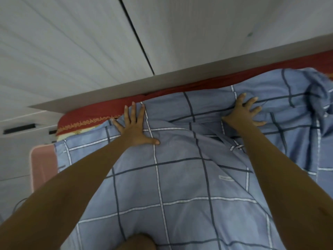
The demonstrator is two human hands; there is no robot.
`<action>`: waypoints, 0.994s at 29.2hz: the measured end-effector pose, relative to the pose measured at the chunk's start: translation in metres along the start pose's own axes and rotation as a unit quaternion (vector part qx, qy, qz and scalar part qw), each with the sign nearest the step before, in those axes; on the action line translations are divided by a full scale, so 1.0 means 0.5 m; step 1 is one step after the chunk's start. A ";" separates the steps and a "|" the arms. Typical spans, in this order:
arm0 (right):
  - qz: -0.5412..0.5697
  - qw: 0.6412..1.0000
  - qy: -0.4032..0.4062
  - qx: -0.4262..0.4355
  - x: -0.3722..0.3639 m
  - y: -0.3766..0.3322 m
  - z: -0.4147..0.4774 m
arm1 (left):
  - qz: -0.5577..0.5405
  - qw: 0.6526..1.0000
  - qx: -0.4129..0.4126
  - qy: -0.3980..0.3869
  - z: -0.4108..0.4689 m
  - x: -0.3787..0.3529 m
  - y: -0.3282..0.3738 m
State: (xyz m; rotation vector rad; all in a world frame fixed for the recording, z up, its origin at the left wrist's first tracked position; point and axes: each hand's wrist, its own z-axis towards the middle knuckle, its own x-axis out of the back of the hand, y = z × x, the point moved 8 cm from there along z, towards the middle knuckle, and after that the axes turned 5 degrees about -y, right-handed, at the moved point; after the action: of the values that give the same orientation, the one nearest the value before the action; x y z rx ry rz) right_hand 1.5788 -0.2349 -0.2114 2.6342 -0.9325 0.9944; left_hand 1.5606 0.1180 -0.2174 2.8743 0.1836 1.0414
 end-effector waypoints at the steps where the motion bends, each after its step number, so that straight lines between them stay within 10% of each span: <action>1: -0.002 1.000 0.003 -0.001 -0.001 0.002 0.001 | -0.005 1.000 -0.003 -0.010 -0.001 0.000 0.002; 9: 0.025 0.997 0.061 -0.043 0.015 -0.014 -0.011 | -0.007 0.998 -0.011 -0.054 -0.001 0.004 -0.002; 16: 0.045 0.939 0.286 0.184 -0.090 -0.130 -0.213 | -0.007 0.998 -0.017 -0.067 0.000 0.002 -0.004; 23: 0.039 0.961 0.269 0.048 -0.125 0.029 -0.170 | -0.035 0.995 -0.047 -0.081 -0.009 0.006 -0.006; 29: 0.086 0.899 0.428 -0.026 -0.169 0.000 -0.181 | -0.022 0.996 -0.073 -0.050 -0.004 0.005 -0.012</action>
State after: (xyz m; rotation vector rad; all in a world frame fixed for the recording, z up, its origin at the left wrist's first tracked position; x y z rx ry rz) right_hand 1.4812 -0.1604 -0.1970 1.7365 -0.9168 1.8886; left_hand 1.5609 0.1244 -0.2149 2.7696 0.1563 0.8615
